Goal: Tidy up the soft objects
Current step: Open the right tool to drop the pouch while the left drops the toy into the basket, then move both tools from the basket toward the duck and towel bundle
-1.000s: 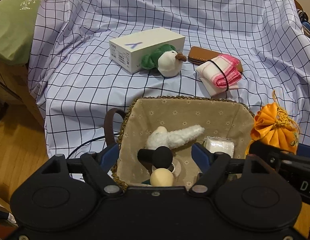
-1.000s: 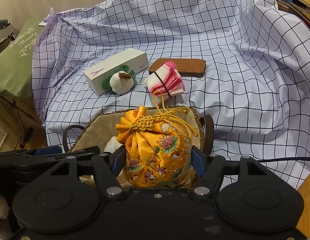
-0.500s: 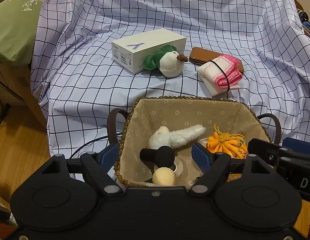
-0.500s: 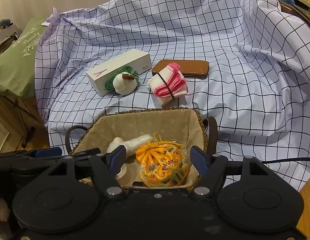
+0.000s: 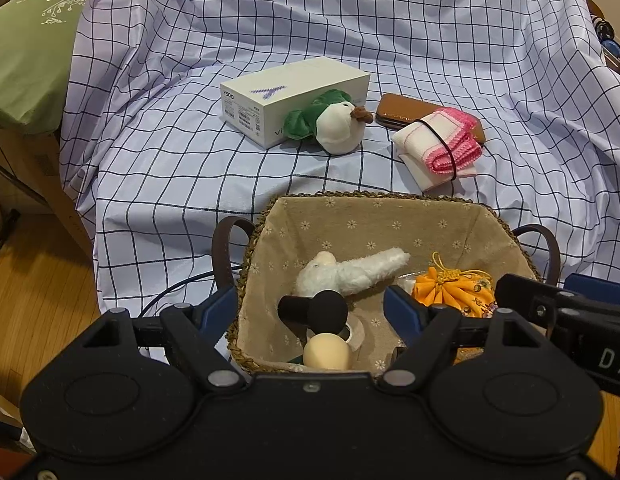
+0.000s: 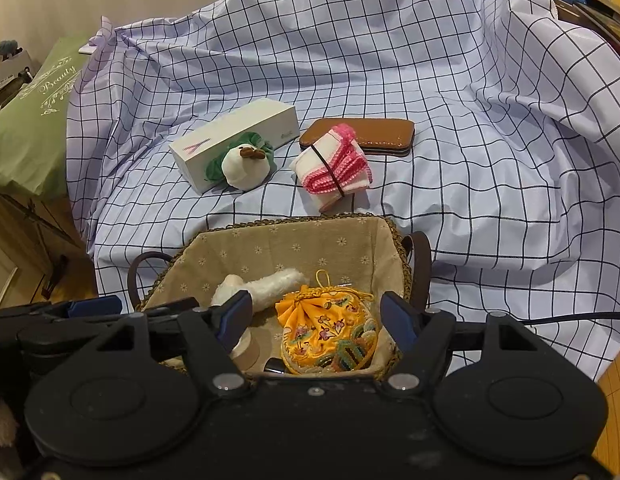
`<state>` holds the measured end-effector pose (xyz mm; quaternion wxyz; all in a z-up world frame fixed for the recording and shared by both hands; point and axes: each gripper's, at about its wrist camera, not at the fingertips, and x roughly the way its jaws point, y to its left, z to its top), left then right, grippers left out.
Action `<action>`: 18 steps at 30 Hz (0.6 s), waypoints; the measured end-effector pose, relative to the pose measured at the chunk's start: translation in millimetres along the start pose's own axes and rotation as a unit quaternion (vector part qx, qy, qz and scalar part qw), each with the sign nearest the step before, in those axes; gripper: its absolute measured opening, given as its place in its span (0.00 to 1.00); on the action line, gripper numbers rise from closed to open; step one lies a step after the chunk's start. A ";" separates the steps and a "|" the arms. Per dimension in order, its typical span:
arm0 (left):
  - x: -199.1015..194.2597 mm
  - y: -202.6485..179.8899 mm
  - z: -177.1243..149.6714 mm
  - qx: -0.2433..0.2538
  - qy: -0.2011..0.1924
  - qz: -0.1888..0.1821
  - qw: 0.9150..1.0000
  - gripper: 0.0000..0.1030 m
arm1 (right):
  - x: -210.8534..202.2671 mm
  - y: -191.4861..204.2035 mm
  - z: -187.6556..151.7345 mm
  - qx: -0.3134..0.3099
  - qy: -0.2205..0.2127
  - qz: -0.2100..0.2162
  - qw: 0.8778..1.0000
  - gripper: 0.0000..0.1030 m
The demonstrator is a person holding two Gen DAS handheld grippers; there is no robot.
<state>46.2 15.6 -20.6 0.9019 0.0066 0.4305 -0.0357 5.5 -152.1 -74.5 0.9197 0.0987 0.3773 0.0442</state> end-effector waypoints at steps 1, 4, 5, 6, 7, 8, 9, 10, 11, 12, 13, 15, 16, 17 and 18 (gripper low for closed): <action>-0.1 -0.1 -0.1 0.000 0.000 0.000 1.000 0.73 | 0.2 0.8 -0.5 0.000 0.000 0.000 1.000 0.69; -0.3 -0.2 -0.1 0.000 0.000 0.000 1.000 0.73 | 0.1 0.6 -0.7 0.000 0.000 0.000 1.000 0.69; -0.2 0.0 -0.3 0.000 -0.001 0.000 1.000 0.73 | 0.2 0.7 -0.4 -0.002 -0.003 -0.001 1.000 0.69; 0.1 0.0 -0.4 0.000 -0.001 0.001 1.000 0.73 | 0.2 0.3 0.0 -0.003 -0.004 -0.003 1.000 0.69; 0.6 0.1 -0.3 0.000 -0.001 0.001 1.000 0.74 | 0.3 0.5 0.5 -0.005 -0.006 -0.004 1.000 0.69; 1.0 0.1 -0.2 -0.001 -0.001 0.001 1.000 0.74 | 0.4 0.6 1.3 -0.007 -0.009 -0.007 1.000 0.69; 1.8 1.1 0.3 -0.001 0.000 0.001 1.000 0.74 | 0.5 0.0 2.5 -0.008 -0.013 -0.010 1.000 0.69; 2.7 1.8 0.9 -0.003 0.001 0.002 1.000 0.74 | 0.5 -0.4 3.9 -0.010 -0.016 -0.013 1.000 0.69; 3.4 2.7 1.6 -0.005 0.002 0.002 1.000 0.74 | 0.4 -1.0 5.3 -0.011 -0.020 -0.017 1.000 0.70; 3.9 3.6 2.3 -0.006 0.002 0.002 1.000 0.74 | 0.5 -1.7 6.5 -0.012 -0.023 -0.020 0.999 0.70; 4.5 4.2 3.0 -0.007 0.003 0.002 1.000 0.74 | 1.2 -2.6 8.3 -0.011 -0.024 -0.022 0.999 0.71; 6.1 4.4 4.5 -0.007 0.004 0.003 1.000 0.74 | 2.5 -4.3 10.6 -0.010 -0.026 -0.023 0.999 0.71; 7.0 4.8 5.2 -0.006 0.004 0.004 1.000 0.74 | 3.5 -4.6 11.3 -0.009 -0.025 -0.024 0.999 0.73; 8.2 5.2 6.1 -0.006 0.005 0.004 1.000 0.74 | 4.9 -5.0 12.0 -0.010 -0.025 -0.026 0.999 0.74; 9.3 5.5 7.0 -0.006 0.006 0.005 1.000 0.74 | 6.3 -5.0 12.2 -0.009 -0.025 -0.028 0.999 0.75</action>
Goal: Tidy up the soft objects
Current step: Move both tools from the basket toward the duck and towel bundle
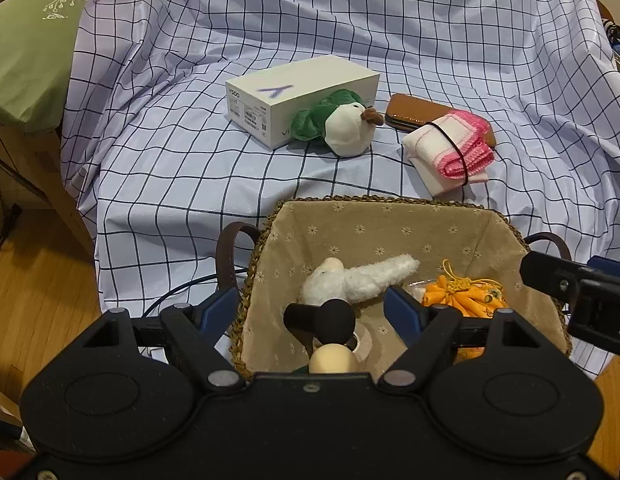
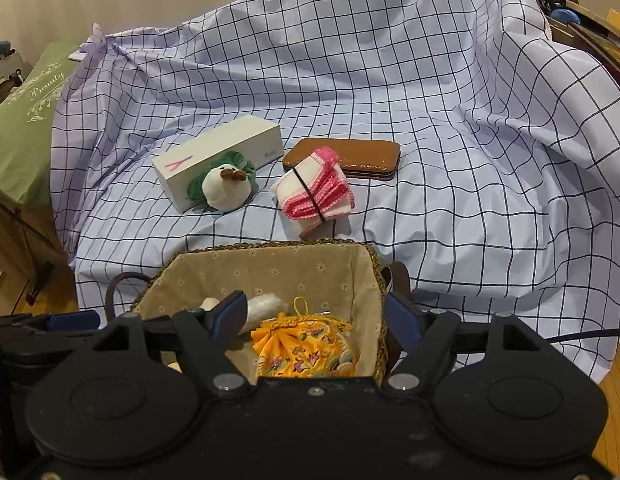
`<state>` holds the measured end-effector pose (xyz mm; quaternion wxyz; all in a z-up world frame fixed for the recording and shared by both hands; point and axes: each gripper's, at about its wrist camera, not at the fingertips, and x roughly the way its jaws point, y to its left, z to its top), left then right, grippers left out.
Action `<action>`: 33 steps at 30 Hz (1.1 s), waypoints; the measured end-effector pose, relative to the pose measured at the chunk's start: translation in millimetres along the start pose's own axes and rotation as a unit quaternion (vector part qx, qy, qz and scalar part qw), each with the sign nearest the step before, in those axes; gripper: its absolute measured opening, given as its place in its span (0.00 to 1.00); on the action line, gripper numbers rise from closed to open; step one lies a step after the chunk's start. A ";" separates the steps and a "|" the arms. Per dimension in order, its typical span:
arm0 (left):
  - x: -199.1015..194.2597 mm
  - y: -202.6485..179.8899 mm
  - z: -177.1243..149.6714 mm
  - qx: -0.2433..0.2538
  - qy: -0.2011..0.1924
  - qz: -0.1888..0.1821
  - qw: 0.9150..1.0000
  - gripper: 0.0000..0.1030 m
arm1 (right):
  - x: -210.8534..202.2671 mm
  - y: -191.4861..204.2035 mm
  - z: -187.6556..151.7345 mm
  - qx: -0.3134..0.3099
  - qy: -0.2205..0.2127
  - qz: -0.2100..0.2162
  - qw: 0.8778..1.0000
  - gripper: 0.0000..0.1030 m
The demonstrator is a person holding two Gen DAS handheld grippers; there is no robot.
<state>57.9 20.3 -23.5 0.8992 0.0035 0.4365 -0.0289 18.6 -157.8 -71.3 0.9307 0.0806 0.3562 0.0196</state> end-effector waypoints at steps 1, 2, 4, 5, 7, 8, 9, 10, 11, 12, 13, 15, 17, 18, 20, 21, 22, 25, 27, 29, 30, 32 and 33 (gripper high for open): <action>1.1 0.3 0.8 0.000 0.001 0.000 1.000 0.74 | 1.4 0.1 0.3 0.000 0.001 -0.002 1.000 0.76; 2.0 0.4 1.5 -0.001 0.002 -0.001 1.000 0.74 | 3.3 -0.4 0.9 0.001 0.002 -0.003 1.000 0.77; 4.4 0.8 3.2 0.000 0.005 -0.001 1.000 0.74 | 6.5 -1.6 2.0 0.002 0.004 -0.004 1.000 0.81; 5.6 0.8 4.1 0.000 0.006 0.000 1.000 0.74 | 8.2 -1.9 3.1 0.002 0.004 -0.006 1.000 0.81; 8.2 1.3 6.4 0.001 0.008 -0.001 1.000 0.74 | 12.3 -1.8 5.6 0.000 0.006 -0.010 1.000 0.82; 9.6 1.4 7.8 0.001 0.009 -0.001 1.000 0.74 | 14.4 -2.2 7.2 -0.001 0.006 -0.010 1.000 0.82; 11.0 1.9 9.1 0.001 0.011 -0.002 1.000 0.74 | 16.3 -2.2 8.8 -0.001 0.007 -0.010 1.000 0.82; 12.4 2.4 10.9 0.000 0.012 -0.003 1.000 0.74 | 18.3 -2.4 10.8 -0.001 0.007 -0.009 1.000 0.82; 13.6 2.8 12.7 0.001 0.014 -0.004 1.000 0.74 | 20.4 -2.4 12.8 -0.001 0.007 -0.009 1.000 0.82; 15.0 3.1 14.9 0.001 0.015 -0.005 1.000 0.74 | 22.5 -2.6 14.9 -0.001 0.007 -0.009 1.000 0.82; 16.3 3.3 17.0 0.002 0.015 -0.006 1.000 0.74 | 25.2 -2.7 17.8 -0.001 0.006 -0.007 1.000 0.82; 19.2 3.6 22.0 0.007 0.017 -0.011 1.000 0.74 | 29.1 -3.0 22.5 0.001 0.004 -0.005 1.000 0.82; 22.5 4.0 27.5 0.009 0.017 -0.013 1.000 0.74 | 32.8 -2.9 28.3 0.003 -0.001 -0.007 1.000 0.82; 24.5 4.2 30.6 0.011 0.019 -0.014 1.000 0.74 | 35.6 -2.5 31.9 0.001 -0.001 -0.009 1.000 0.83; 29.3 4.7 36.8 0.013 0.021 -0.015 1.000 0.74 | 41.2 -2.2 38.1 -0.001 -0.001 -0.013 1.000 0.83; 31.5 5.4 39.3 0.014 0.021 -0.016 1.000 0.74 | 44.9 -1.9 41.5 -0.004 0.001 -0.012 1.000 0.83; 34.0 5.8 42.0 0.015 0.022 -0.018 0.999 0.74 | 48.6 -1.6 44.6 -0.006 0.004 -0.012 1.000 0.82; 41.9 7.5 49.4 0.015 0.027 -0.025 0.999 0.74 | 60.3 -0.4 53.7 -0.011 0.012 -0.007 1.000 0.82; 47.5 9.5 54.2 0.013 0.029 -0.033 0.999 0.74 | 69.2 1.7 60.5 -0.018 0.018 0.000 1.000 0.82; 52.6 10.7 58.9 0.012 0.031 -0.037 0.999 0.74 | 78.2 5.0 67.3 -0.026 0.026 0.005 0.999 0.81; 55.7 11.5 61.3 0.012 0.032 -0.038 0.999 0.74 | 83.0 7.3 70.6 -0.034 0.030 0.009 0.999 0.80; 61.2 12.2 65.0 0.013 0.033 -0.036 0.999 0.74 | 92.0 13.1 76.4 -0.049 0.031 0.007 0.998 0.80; 64.4 12.5 67.0 0.014 0.033 -0.034 0.999 0.74 | 95.7 14.5 78.6 -0.052 0.029 0.002 0.998 0.80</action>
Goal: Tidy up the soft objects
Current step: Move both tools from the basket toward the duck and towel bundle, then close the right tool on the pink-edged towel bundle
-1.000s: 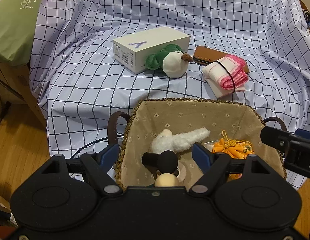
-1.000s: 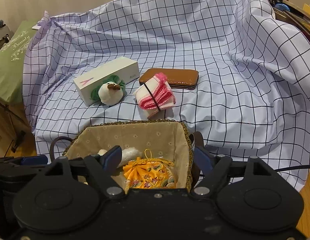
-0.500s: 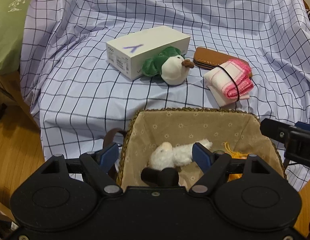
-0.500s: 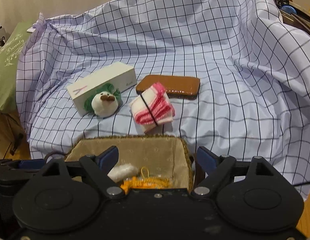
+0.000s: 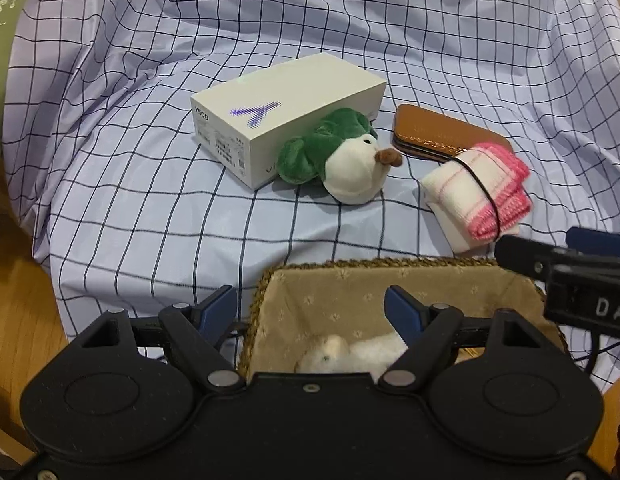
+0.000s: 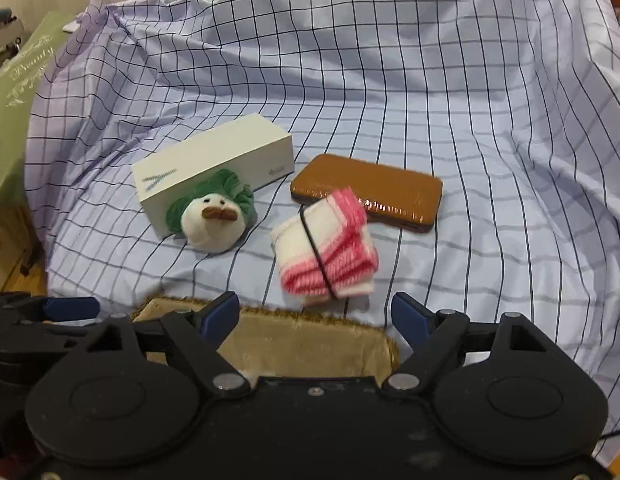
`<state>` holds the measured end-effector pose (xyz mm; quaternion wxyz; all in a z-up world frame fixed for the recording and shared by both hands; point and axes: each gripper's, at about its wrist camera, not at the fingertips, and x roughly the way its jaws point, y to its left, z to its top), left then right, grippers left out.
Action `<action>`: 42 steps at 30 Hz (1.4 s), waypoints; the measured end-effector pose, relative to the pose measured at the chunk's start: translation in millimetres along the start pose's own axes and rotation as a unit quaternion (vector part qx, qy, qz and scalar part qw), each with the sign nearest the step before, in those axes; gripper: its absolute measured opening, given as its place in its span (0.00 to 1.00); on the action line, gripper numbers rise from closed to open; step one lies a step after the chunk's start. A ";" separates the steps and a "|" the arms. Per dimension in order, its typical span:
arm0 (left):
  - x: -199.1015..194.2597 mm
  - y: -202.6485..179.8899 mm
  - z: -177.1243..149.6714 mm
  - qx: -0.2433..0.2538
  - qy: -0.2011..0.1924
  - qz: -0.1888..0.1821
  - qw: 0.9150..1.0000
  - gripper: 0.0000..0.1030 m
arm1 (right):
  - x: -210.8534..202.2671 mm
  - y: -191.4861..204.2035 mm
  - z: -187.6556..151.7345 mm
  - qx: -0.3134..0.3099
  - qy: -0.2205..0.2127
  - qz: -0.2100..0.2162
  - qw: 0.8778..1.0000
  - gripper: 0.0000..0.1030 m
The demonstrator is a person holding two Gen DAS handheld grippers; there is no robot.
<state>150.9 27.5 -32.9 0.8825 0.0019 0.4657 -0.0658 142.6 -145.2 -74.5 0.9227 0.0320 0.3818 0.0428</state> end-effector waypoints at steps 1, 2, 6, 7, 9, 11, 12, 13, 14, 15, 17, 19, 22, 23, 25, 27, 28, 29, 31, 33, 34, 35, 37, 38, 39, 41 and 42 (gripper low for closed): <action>2.9 0.5 1.8 0.001 0.001 0.002 1.000 0.74 | 4.9 1.4 3.0 -0.007 0.001 -0.004 1.000 0.80; 5.8 1.2 3.5 0.002 0.003 0.003 1.000 0.74 | 9.0 2.2 5.8 -0.012 0.002 -0.005 1.000 0.80; 16.4 5.8 9.9 0.002 0.007 0.013 1.000 0.74 | 28.8 4.2 19.5 -0.029 0.007 -0.017 0.999 0.80; 18.4 7.2 11.0 0.002 0.007 0.016 1.000 0.74 | 33.9 4.8 22.5 -0.033 0.009 -0.018 0.999 0.80; 22.6 10.2 13.5 0.000 0.010 0.019 1.000 0.74 | 43.5 5.7 27.9 -0.040 0.013 -0.017 0.999 0.80; 25.6 12.8 15.7 -0.002 0.012 0.020 1.000 0.74 | 52.6 7.7 33.0 -0.050 0.017 -0.016 0.998 0.80; 27.1 14.1 16.9 -0.003 0.012 0.020 1.000 0.74 | 57.3 9.1 35.3 -0.055 0.019 -0.017 0.998 0.80; 28.4 14.6 17.8 -0.002 0.012 0.020 1.000 0.74 | 61.7 10.0 37.1 -0.060 0.020 -0.018 0.998 0.81; 29.7 15.3 19.0 -0.002 0.012 0.021 1.000 0.74 | 65.8 10.9 38.6 -0.065 0.022 -0.020 0.997 0.81; 31.0 16.5 20.4 -0.003 0.012 0.020 1.000 0.74 | 70.4 12.0 40.0 -0.070 0.023 -0.022 0.997 0.81; 33.3 18.3 23.1 -0.004 0.012 0.019 1.000 0.74 | 76.7 13.2 41.2 -0.077 0.025 -0.022 0.997 0.81; 34.9 20.1 25.9 -0.007 0.011 0.019 1.000 0.74 | 83.3 12.7 42.8 -0.079 0.030 -0.022 0.996 0.80; 36.6 22.8 28.9 -0.011 0.011 0.019 1.000 0.74 | 90.5 13.0 44.3 -0.084 0.033 -0.023 0.996 0.78; 37.0 23.7 29.6 -0.013 0.011 0.019 1.000 0.74 | 92.9 13.2 44.5 -0.088 0.034 -0.026 0.995 0.76; 37.5 24.6 30.5 -0.016 0.013 0.018 1.000 0.74 | 93.2 13.4 43.5 -0.092 0.034 -0.031 0.995 0.73; 37.0 24.3 31.8 -0.016 0.012 0.017 1.000 0.74 | 92.2 10.4 43.9 -0.086 0.033 -0.028 0.995 0.72; 36.5 23.6 32.7 -0.015 0.012 0.016 1.000 0.74 | 91.2 9.1 44.1 -0.084 0.033 -0.025 0.996 0.72; 35.6 22.9 33.5 -0.015 0.010 0.015 1.000 0.74 | 90.1 7.6 44.5 -0.081 0.032 -0.023 0.996 0.72; 33.7 21.0 36.7 -0.015 0.007 0.010 1.000 0.74 | 87.2 5.1 44.9 -0.072 0.030 -0.022 0.997 0.72; 30.7 18.2 40.4 -0.014 0.001 0.003 1.000 0.74 | 84.1 2.0 45.1 -0.061 0.028 -0.020 0.998 0.72; 29.1 16.7 42.3 -0.013 -0.002 -0.001 1.000 0.74 | 82.6 0.1 45.1 -0.056 0.027 -0.018 0.998 0.71; 27.0 14.5 44.7 -0.011 -0.007 -0.004 1.000 0.74 | 81.1 -1.6 45.0 -0.051 0.025 -0.020 0.998 0.71; 23.8 11.4 48.7 -0.006 -0.017 -0.010 1.000 0.75 | 78.5 -5.7 44.2 -0.044 0.022 -0.022 0.999 0.72; 22.6 9.6 50.7 -0.003 -0.021 -0.013 1.000 0.76 | 77.3 -7.4 43.3 -0.041 0.021 -0.023 0.999 0.72; 22.3 7.7 53.4 0.000 -0.025 -0.015 1.000 0.78 | 76.0 -9.4 42.7 -0.037 0.021 -0.022 0.999 0.72; 21.9 4.0 57.5 0.003 -0.032 -0.020 0.999 0.82 | 73.2 -13.0 41.6 -0.029 0.020 -0.021 0.999 0.72; 22.3 2.1 60.1 0.005 -0.035 -0.024 0.999 0.83 | 71.9 -14.5 41.3 -0.026 0.019 -0.021 0.999 0.72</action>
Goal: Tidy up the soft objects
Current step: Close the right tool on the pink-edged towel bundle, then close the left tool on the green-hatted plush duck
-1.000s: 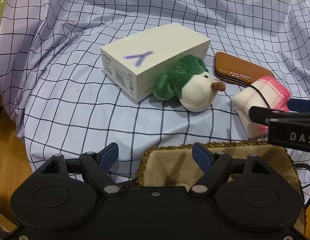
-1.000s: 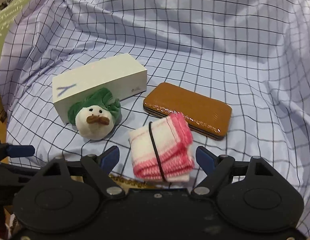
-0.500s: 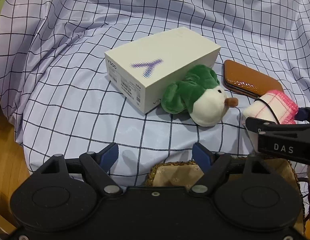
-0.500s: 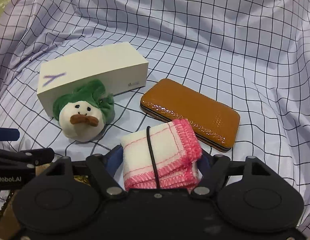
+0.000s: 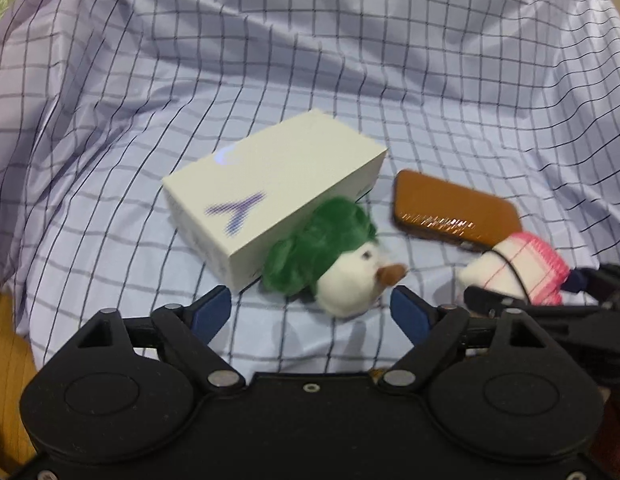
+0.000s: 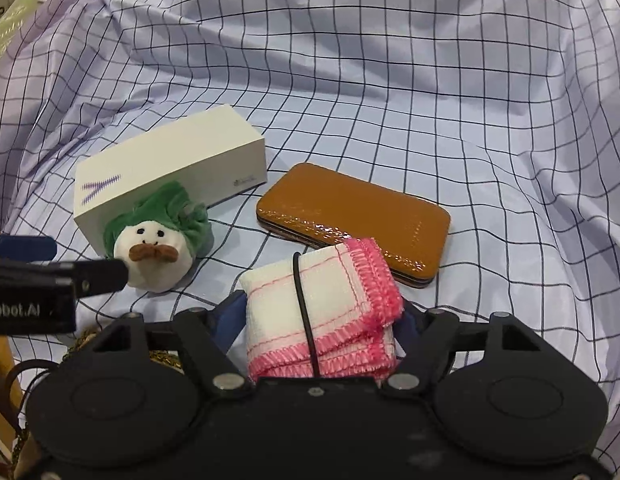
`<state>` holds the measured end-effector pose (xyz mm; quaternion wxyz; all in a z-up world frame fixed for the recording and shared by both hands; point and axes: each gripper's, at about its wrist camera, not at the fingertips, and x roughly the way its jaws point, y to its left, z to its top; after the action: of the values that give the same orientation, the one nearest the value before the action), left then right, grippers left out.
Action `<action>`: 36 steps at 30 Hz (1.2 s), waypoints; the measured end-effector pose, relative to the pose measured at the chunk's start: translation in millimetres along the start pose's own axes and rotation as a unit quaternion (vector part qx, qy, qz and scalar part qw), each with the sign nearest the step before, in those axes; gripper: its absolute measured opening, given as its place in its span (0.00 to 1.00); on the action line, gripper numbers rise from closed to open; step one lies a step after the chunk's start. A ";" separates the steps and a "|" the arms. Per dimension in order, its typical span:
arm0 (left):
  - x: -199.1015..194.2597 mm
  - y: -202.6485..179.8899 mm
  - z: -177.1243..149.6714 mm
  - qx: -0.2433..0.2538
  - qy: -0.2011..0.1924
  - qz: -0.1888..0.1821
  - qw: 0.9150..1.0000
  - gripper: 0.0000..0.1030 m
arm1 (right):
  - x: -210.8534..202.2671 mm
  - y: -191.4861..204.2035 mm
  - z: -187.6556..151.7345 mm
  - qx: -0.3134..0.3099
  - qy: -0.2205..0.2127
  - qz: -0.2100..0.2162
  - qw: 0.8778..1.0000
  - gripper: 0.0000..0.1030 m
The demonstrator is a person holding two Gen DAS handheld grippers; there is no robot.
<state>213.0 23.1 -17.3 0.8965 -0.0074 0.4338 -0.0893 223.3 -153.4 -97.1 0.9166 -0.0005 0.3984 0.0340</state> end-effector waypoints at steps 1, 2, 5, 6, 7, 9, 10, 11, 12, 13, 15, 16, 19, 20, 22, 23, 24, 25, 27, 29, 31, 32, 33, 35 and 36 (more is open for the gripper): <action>0.4 -1.6 2.0 0.001 -0.003 -0.004 1.000 0.83 | -1.2 -1.6 -0.1 0.003 -0.001 0.000 1.000 0.72; 0.9 -3.3 3.9 0.002 -0.006 -0.008 1.000 0.83 | -2.7 -2.9 -0.4 0.006 -0.003 0.001 1.000 0.72; 6.6 -8.4 9.2 0.004 -0.011 -0.013 1.000 0.84 | -5.6 -5.0 -0.8 0.013 -0.006 0.003 1.000 0.72; 9.7 -9.9 10.7 0.005 -0.010 -0.012 1.000 0.84 | -6.5 -5.0 -1.1 0.014 -0.007 0.003 1.000 0.72; 13.5 -11.5 12.5 0.006 -0.009 -0.011 1.000 0.84 | -7.0 -5.2 -1.0 0.014 -0.008 0.003 1.000 0.72; 20.1 -14.5 14.5 0.009 -0.008 -0.003 1.000 0.84 | -7.5 -6.1 -1.1 0.016 -0.009 0.004 1.000 0.72; 23.3 -15.4 15.1 0.010 -0.007 0.001 1.000 0.84 | -7.6 -6.5 -1.2 0.017 -0.008 0.004 1.000 0.72; 26.4 -16.3 15.4 0.011 -0.006 0.004 1.000 0.84 | -7.4 -6.8 -1.3 0.019 -0.008 0.002 1.000 0.72; 28.7 -17.1 15.0 0.011 -0.004 0.007 1.000 0.84 | -7.2 -7.2 -1.6 0.020 -0.007 0.002 1.000 0.72; 31.8 -17.5 15.0 0.011 -0.003 0.009 1.000 0.84 | -6.6 -7.5 -1.6 0.022 -0.006 0.002 1.000 0.72; 39.8 -18.3 14.7 0.012 0.005 0.018 1.000 0.84 | -6.2 -8.4 -2.3 0.025 -0.005 0.003 1.000 0.72; 43.6 -18.1 14.4 0.012 0.009 0.021 1.000 0.84 | -6.2 -8.4 -2.6 0.027 -0.005 0.003 1.000 0.72; 52.4 -17.9 13.6 0.010 0.020 0.023 0.999 0.84 | -6.7 -8.8 -3.6 0.030 -0.006 0.004 1.000 0.72; 54.7 -18.6 13.2 0.010 0.023 0.024 0.999 0.84 | -6.6 -9.6 -3.7 0.031 -0.006 0.005 0.999 0.72; 57.7 -20.0 12.3 0.011 0.026 0.026 0.999 0.84 | -6.7 -10.4 -3.6 0.033 -0.006 0.006 0.999 0.72; 58.9 -20.4 12.2 0.012 0.027 0.027 0.999 0.84 | -6.8 -11.2 -3.8 0.035 -0.007 0.006 0.999 0.72; 59.9 -20.3 12.3 0.011 0.029 0.027 0.999 0.83 | -7.1 -11.8 -3.8 0.036 -0.007 0.006 0.999 0.72; 60.5 -20.2 12.5 0.009 0.030 0.026 0.999 0.83 | -7.1 -12.4 -3.6 0.037 -0.007 0.006 0.999 0.72; 61.1 -20.0 12.9 0.006 0.030 0.024 0.999 0.83 | -7.4 -13.4 -4.2 0.039 -0.007 0.006 0.999 0.72; 61.6 -20.0 13.6 0.004 0.030 0.023 0.999 0.80 | -7.4 -13.3 -4.9 0.040 -0.007 0.006 0.999 0.72; 61.0 -20.5 13.7 0.006 0.029 0.023 0.999 0.70 | -7.5 -13.2 -5.6 0.041 -0.007 0.006 0.999 0.72; 60.6 -20.4 13.6 0.005 0.029 0.021 0.999 0.62 | -7.7 -13.1 -5.8 0.042 -0.007 0.005 0.999 0.72; 60.6 -20.2 13.8 0.005 0.028 0.021 0.999 0.61 | -7.8 -13.3 -5.9 0.042 -0.007 0.005 0.999 0.72; 58.8 -19.8 13.5 0.005 0.026 0.017 0.999 0.57 | -8.3 -13.1 -6.3 0.044 -0.009 0.005 0.999 0.72; 57.9 -19.6 13.5 0.005 0.026 0.014 1.000 0.56 | -8.6 -13.1 -6.8 0.044 -0.009 0.005 0.999 0.72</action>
<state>255.7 -6.7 -52.1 0.8862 0.0055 0.4565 -0.0788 213.3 -167.2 -95.8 0.9190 0.0423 0.3914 0.0206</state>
